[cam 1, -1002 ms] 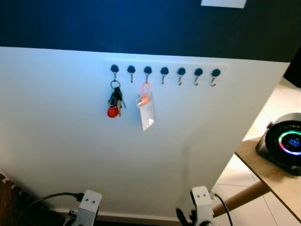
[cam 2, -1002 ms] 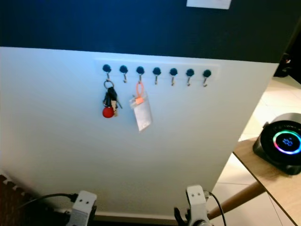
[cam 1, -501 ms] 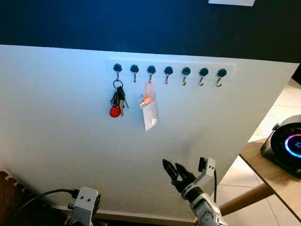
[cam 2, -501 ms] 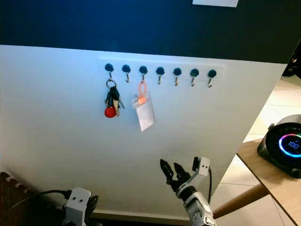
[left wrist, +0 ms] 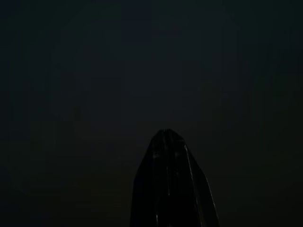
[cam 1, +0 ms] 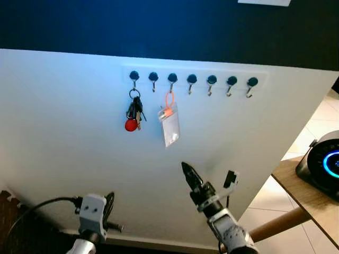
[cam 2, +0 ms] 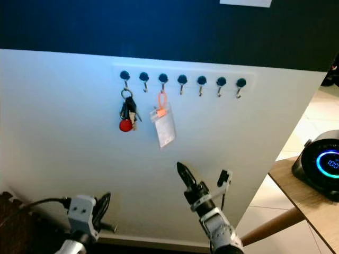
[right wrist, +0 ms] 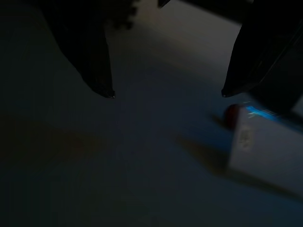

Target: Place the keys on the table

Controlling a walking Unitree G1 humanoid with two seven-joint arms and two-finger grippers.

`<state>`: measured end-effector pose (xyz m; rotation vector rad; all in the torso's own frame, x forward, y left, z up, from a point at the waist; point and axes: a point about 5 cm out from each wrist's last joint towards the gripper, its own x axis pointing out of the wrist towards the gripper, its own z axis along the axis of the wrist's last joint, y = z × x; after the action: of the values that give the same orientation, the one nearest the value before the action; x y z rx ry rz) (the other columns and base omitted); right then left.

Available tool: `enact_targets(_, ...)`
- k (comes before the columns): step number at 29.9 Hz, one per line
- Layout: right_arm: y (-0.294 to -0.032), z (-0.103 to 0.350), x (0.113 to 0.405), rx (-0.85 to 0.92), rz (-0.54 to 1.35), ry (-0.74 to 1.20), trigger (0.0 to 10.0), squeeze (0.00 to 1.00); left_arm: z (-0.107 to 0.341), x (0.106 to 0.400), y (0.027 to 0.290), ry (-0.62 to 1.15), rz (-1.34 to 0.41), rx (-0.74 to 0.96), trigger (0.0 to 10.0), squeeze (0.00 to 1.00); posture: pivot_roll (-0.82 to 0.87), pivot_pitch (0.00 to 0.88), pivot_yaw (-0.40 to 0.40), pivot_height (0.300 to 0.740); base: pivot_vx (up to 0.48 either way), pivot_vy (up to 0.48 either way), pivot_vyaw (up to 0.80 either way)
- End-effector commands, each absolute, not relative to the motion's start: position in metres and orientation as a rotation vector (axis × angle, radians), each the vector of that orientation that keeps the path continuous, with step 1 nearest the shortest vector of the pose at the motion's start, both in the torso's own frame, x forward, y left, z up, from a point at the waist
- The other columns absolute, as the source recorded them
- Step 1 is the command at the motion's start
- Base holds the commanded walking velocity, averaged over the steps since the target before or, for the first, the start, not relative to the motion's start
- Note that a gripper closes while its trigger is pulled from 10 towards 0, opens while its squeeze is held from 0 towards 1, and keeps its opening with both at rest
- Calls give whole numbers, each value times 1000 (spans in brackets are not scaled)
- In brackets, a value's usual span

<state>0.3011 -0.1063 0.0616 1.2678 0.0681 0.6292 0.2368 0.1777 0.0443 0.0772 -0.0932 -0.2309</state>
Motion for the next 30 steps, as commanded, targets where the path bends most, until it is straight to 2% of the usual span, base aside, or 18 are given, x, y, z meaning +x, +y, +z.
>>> enact_targets(1, -103, 65, 298, 1313, 690, 73, 10000, 0, 46, 233, 171, -103, -242, 50, 10000, 0, 141, 44, -68, 740, 0, 0, 0)
enact_targets(9, -94, 84, 301, 1385, 803, 40, 10000, 0, 57, 235, 162, -152, -264, 63, 10000, 0, 141, 41, -67, 740, 0, 0, 0)
enact_targets(19, -98, 103, 318, 1499, 777, -50, 10000, 0, 66, 240, 160, -171, -262, 61, 10000, 0, 144, 41, -78, 740, 0, 0, 0)
enact_targets(30, -92, 109, 327, 1464, 785, -30, 10000, 0, 66, 242, 160, -163, -265, 72, 10000, 0, 145, 51, -73, 740, 0, 0, 0)
